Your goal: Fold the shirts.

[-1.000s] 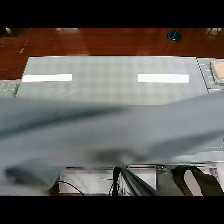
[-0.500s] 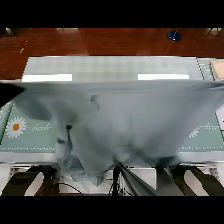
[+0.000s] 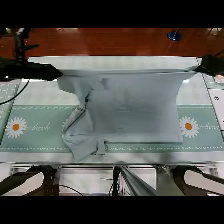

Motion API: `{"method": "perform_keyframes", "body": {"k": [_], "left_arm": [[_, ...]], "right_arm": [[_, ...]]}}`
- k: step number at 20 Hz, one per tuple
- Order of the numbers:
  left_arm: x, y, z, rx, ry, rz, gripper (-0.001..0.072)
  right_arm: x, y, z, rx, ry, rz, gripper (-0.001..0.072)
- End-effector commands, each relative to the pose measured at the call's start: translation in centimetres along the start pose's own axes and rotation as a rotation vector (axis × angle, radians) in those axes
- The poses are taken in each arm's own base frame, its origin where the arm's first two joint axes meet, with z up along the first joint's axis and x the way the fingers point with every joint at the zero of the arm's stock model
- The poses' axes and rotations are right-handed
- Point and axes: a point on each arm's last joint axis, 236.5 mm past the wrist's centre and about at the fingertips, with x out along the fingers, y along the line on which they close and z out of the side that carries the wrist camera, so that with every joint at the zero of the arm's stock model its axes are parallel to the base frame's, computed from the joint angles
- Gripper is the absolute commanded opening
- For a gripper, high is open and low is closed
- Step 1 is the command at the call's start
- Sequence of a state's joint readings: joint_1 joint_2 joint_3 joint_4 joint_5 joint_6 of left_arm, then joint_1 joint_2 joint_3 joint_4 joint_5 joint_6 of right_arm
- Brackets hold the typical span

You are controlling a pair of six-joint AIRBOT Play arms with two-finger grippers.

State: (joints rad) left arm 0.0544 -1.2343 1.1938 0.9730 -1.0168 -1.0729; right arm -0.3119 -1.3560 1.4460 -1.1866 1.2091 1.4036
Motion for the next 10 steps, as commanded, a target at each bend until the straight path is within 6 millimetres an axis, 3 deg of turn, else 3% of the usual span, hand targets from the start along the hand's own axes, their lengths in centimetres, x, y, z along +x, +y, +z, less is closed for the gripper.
{"method": "perform_keyframes", "body": {"k": [1, 3, 6, 10], "left_arm": [[5.7, 3.4, 0.7, -0.046, -0.039, 0.038, 0.0022], [7.2, 4.7, 1.8, -0.058, -0.097, 0.080, 0.0022], [8.9, 5.0, 3.9, -0.070, -0.195, 0.118, 0.0023], [11.9, 3.9, 3.4, -0.047, -0.191, 0.121, 0.0024]], "right_arm": [[6.7, -0.3, 1.1, -0.001, -0.006, 0.038, 0.0025], [9.5, 0.1, 1.2, -0.035, -0.007, 0.036, 0.0025], [11.9, 1.3, 2.1, -0.061, -0.049, 0.034, 0.0026], [13.3, 1.8, 2.2, -0.073, -0.057, 0.032, 0.0026]]}}
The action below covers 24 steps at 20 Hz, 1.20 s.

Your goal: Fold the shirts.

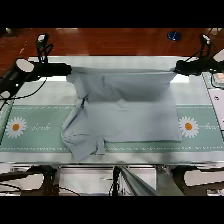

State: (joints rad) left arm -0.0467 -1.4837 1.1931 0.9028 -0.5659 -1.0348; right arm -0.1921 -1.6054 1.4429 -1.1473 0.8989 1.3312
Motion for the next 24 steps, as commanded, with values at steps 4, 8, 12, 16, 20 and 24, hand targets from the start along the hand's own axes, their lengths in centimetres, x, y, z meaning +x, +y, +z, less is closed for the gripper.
{"method": "perform_keyframes", "body": {"k": [4, 8, 12, 16, 20, 24], "left_arm": [[3.1, -1.2, -2.9, -0.013, 0.070, -0.026, 0.0357], [-3.8, 1.6, -5.1, -0.040, 0.320, -0.053, 0.0412], [-15.3, 6.6, -13.4, -0.279, 0.666, -0.007, 0.0411], [-18.6, 3.9, -18.4, -0.487, 0.592, -0.159, 0.0597], [-18.7, 0.7, -25.6, -0.591, 0.718, -0.240, 0.0668], [-18.7, -1.2, -29.5, -0.623, 0.792, -0.282, 0.0703]], "right_arm": [[1.1, 0.7, -0.8, -0.020, 0.032, 0.008, 0.0299], [-5.8, -2.5, -2.1, -0.163, 0.156, -0.151, 0.0422], [-13.4, -9.7, -5.0, -0.031, 0.221, -0.364, 0.0423], [-14.1, -11.7, -11.2, 0.130, 0.274, -0.316, 0.0423], [-12.5, -10.7, -16.8, 0.152, 0.366, -0.250, 0.0448], [-11.6, -9.7, -19.3, 0.169, 0.423, -0.200, 0.0493]]}}
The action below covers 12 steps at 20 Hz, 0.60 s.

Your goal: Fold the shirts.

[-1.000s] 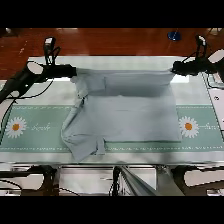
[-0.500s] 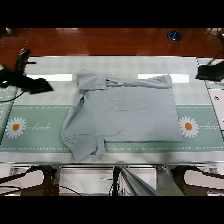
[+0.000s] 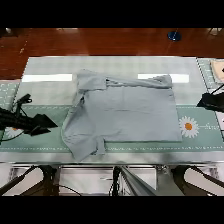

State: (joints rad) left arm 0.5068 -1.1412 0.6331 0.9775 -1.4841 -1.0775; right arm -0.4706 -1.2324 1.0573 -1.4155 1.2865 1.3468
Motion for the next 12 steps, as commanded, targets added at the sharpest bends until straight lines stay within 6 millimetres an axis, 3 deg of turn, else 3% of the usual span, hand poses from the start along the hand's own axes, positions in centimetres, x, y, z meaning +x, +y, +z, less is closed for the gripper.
{"method": "perform_keyframes", "body": {"k": [1, 5, 10, 11, 12], "left_arm": [[2.5, 0.5, -2.7, -0.038, 0.051, -0.037, 0.0703], [3.6, 1.5, -2.1, -0.090, 0.014, 0.001, 0.0702], [6.0, 0.6, -0.7, -0.031, -0.004, 0.096, 0.0678], [6.7, 0.1, -0.3, -0.011, -0.016, 0.110, 0.0653], [7.3, -0.3, 0.0, 0.008, -0.022, 0.128, 0.0471]], "right_arm": [[1.0, 0.7, -2.0, 0.006, 0.048, 0.039, 0.0492], [1.0, 1.1, -2.3, 0.010, 0.063, 0.056, 0.0492], [0.9, 1.3, -3.1, 0.009, 0.094, 0.066, 0.0492], [0.9, 1.4, -3.3, 0.008, 0.107, 0.069, 0.0492], [0.8, 1.5, -3.8, 0.005, 0.124, 0.073, 0.0493]]}}
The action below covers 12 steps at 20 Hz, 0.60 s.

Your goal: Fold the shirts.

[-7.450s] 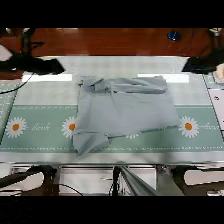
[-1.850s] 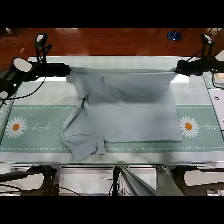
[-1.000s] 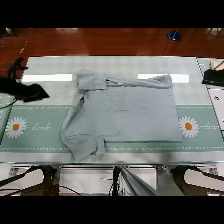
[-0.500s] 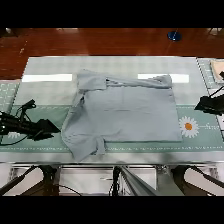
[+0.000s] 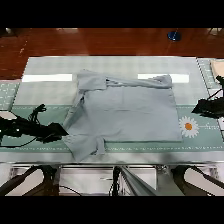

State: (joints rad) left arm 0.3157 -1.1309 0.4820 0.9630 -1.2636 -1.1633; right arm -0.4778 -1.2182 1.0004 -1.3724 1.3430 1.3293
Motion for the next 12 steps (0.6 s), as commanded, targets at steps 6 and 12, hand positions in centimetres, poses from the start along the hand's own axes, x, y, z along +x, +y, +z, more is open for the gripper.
{"method": "perform_keyframes", "body": {"k": [6, 12], "left_arm": [[1.8, -0.3, 1.1, 0.072, -0.033, 0.105, 0.0025], [0.9, 1.0, 0.8, 0.068, -0.023, 0.103, 0.0025]], "right_arm": [[-0.2, -1.2, -3.3, 0.064, 0.094, 0.031, 0.0548], [3.1, 1.8, -7.5, 0.213, 0.077, 0.343, 0.0595]]}}
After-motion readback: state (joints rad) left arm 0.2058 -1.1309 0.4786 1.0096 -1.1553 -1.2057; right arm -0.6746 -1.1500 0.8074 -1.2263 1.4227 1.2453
